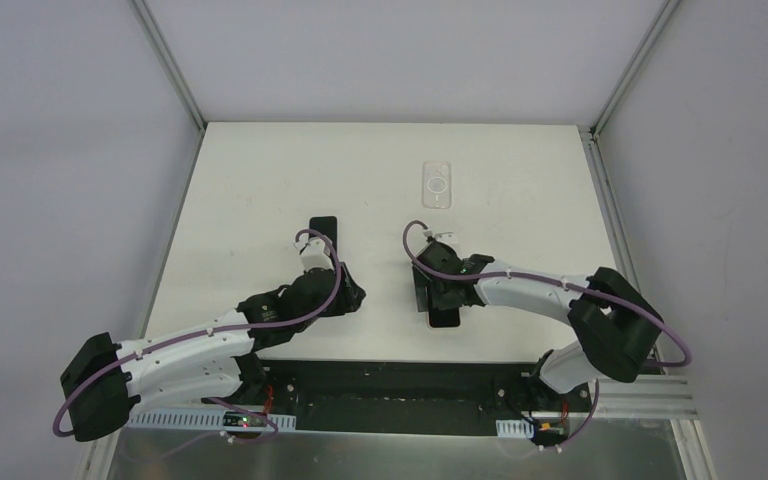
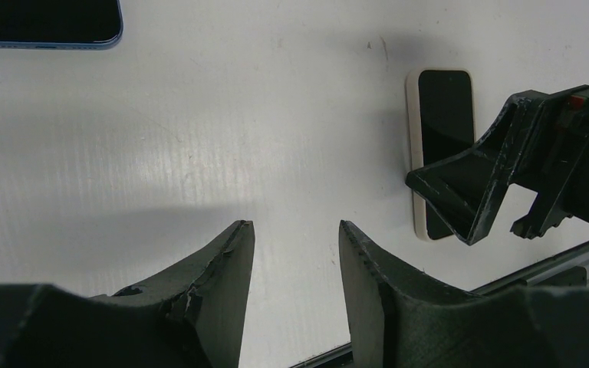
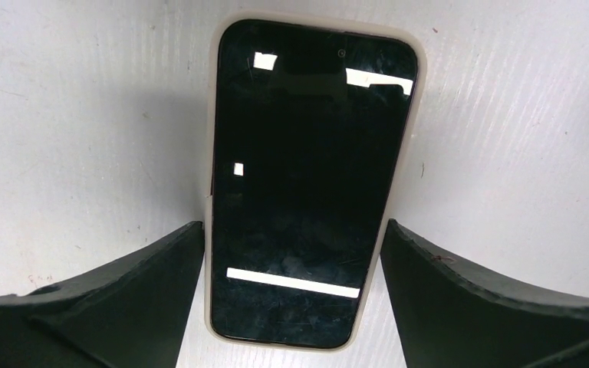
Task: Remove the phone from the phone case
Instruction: Pick up the phone at the center of the board.
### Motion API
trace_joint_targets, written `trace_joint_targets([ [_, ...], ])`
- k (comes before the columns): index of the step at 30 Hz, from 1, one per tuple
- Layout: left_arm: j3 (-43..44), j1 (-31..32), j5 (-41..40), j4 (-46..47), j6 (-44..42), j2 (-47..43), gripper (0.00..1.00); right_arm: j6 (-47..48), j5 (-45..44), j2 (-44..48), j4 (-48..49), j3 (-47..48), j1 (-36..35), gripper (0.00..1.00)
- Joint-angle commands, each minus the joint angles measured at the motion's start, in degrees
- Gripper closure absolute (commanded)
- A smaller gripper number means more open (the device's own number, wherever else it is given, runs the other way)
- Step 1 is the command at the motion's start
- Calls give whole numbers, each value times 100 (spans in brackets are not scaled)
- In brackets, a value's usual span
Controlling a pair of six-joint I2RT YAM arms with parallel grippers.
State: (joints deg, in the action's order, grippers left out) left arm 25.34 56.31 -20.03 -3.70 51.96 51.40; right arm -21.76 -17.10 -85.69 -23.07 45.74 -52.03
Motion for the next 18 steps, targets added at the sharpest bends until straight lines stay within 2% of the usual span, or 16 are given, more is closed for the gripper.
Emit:
trace_joint_targets([
  [1, 87, 57, -49, 41, 1, -9, 55, -64, -197, -174, -353, 184, -82, 13],
  [4, 68, 55, -46, 37, 19, -7, 55, -145, -269, -179, -477, 207, -153, 6],
  [8, 61, 54, -45, 37, 29, -7, 55, -222, -324, -218, -527, 207, -187, 4],
  [18, -33, 56, -62, 37, 89, -130, 55, -241, -242, -311, -497, 210, -210, 19],
])
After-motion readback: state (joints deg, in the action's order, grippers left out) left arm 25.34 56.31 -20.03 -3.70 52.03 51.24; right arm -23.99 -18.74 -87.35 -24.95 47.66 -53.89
